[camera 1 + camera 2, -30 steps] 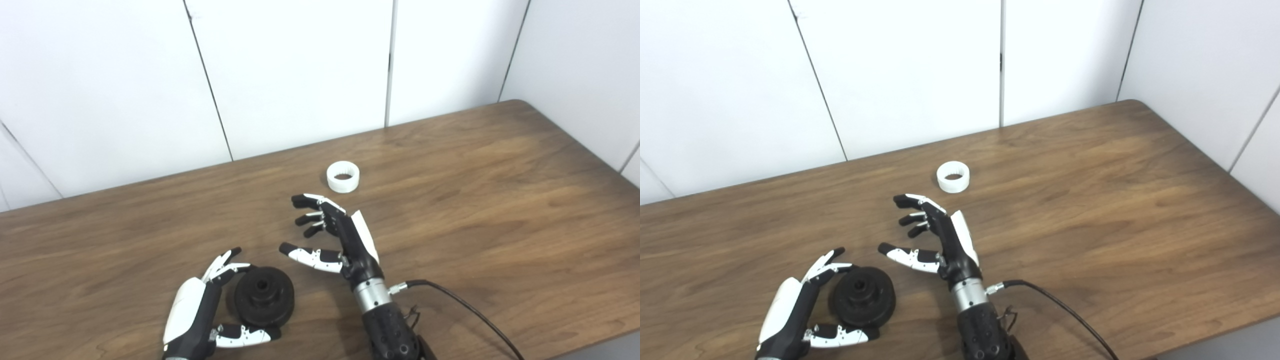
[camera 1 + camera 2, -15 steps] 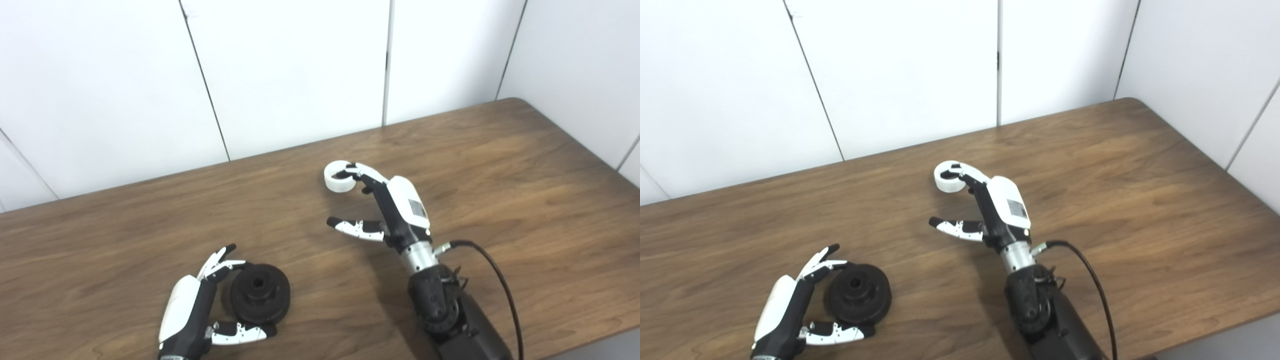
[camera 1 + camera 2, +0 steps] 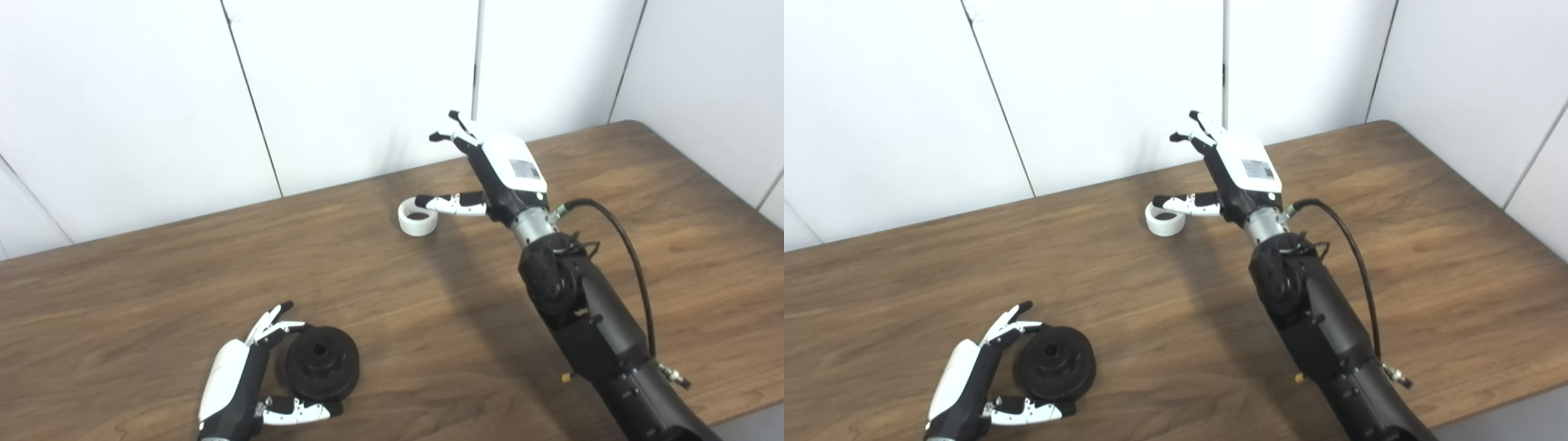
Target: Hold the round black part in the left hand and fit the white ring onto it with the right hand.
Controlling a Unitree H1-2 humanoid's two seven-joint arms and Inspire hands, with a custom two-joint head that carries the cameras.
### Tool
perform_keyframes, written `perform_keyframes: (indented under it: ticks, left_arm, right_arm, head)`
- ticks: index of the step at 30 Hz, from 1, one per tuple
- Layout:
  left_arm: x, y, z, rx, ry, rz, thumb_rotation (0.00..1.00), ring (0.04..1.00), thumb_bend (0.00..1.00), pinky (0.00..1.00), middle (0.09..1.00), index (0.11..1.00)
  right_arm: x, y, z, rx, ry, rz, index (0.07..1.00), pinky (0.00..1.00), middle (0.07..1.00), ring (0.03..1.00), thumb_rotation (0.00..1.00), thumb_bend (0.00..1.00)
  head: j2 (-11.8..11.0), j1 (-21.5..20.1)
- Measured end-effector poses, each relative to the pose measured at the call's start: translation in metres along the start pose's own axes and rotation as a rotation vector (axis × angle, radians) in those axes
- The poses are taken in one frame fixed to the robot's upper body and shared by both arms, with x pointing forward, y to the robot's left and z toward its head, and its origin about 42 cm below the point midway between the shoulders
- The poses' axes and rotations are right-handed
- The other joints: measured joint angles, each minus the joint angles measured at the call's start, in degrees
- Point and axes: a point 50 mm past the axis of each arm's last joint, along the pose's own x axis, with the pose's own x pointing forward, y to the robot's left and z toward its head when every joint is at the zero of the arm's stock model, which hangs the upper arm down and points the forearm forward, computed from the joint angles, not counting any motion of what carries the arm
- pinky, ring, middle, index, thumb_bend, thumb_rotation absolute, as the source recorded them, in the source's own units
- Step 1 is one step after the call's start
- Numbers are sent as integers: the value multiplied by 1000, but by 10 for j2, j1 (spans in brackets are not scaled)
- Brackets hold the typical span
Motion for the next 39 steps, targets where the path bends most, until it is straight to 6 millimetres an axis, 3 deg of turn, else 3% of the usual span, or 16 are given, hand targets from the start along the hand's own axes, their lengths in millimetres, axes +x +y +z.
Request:
perform_keyframes:
  ticks: [7, 12, 21, 28, 39]
  left_arm:
    - [1, -3, 0, 11, -2, -10, 235, 964, 930, 915, 946, 598]
    - [2, -4, 0, 34, 5, -24, 259, 984, 935, 939, 960, 604]
    - [5, -5, 2, 70, -1, -44, 268, 981, 960, 912, 954, 599]
    - [5, -7, 4, 84, -5, -52, 292, 980, 954, 925, 956, 602]
    - [6, -8, 5, 82, -4, -51, 281, 986, 945, 931, 961, 605]
  right_arm:
    - [25, -6, -6, -50, 7, 36, 809, 848, 964, 951, 513, 799]
    - [35, 5, -17, -70, 44, 120, 814, 834, 965, 952, 564, 819]
    - [41, 20, -22, -92, 60, 216, 845, 908, 992, 988, 652, 862]
    - [43, 31, -26, -136, 84, 336, 868, 925, 1000, 1000, 753, 990]
    - [51, 50, -35, -238, 127, 464, 857, 932, 1000, 1000, 899, 1000]
  head:
    - [-2, 4]
    - [-1, 9]
    - [-5, 16]
    - [-6, 18]
    - [-5, 26]
